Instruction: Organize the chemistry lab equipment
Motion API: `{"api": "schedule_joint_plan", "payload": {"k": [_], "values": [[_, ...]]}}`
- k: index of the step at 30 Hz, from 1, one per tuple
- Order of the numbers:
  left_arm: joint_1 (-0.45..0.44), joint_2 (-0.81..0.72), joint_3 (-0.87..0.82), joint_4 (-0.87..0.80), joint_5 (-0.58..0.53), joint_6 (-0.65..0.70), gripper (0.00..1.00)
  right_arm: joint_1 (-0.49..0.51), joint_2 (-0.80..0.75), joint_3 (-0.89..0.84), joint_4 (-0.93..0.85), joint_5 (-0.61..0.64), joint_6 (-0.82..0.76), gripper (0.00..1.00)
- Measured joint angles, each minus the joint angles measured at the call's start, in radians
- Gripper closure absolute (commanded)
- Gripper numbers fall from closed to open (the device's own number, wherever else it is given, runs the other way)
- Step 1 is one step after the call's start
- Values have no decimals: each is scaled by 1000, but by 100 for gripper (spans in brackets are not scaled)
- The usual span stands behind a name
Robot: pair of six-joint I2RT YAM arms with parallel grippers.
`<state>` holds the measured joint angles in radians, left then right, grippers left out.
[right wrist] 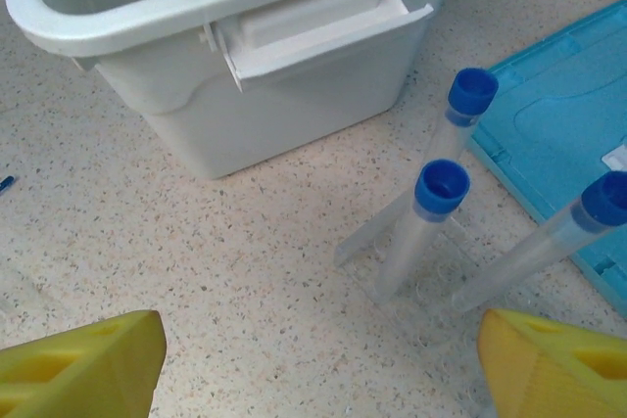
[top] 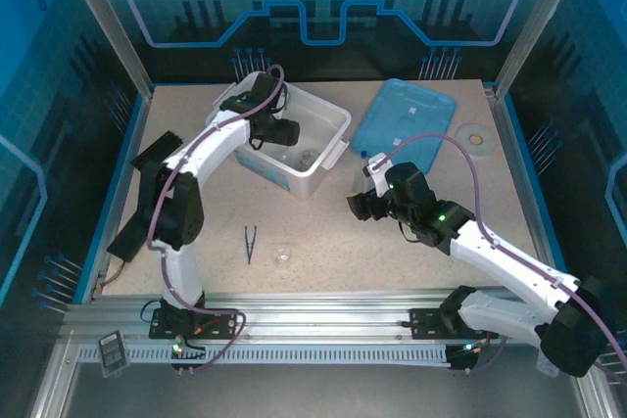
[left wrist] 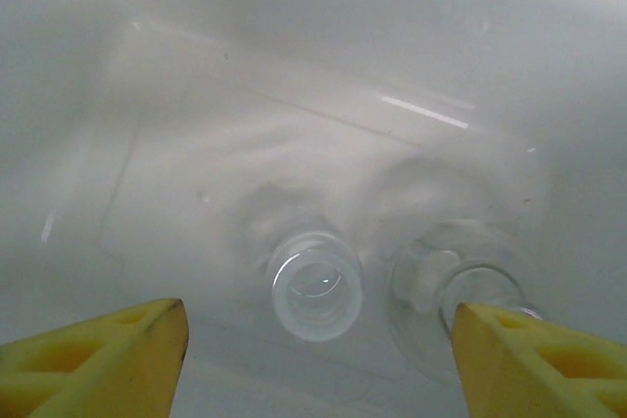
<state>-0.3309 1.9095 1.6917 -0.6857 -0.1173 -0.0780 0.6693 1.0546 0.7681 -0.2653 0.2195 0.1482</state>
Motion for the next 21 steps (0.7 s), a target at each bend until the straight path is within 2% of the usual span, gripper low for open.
{"api": "schedule_joint_plan", "payload": {"k": [10, 21], "values": [[-23, -257, -93, 3, -35, -1, 26, 5, 31, 27, 5, 15, -12, 14], [-208, -562, -422, 29, -81, -25, 28, 5, 67, 77, 16, -15, -82, 12]]}}
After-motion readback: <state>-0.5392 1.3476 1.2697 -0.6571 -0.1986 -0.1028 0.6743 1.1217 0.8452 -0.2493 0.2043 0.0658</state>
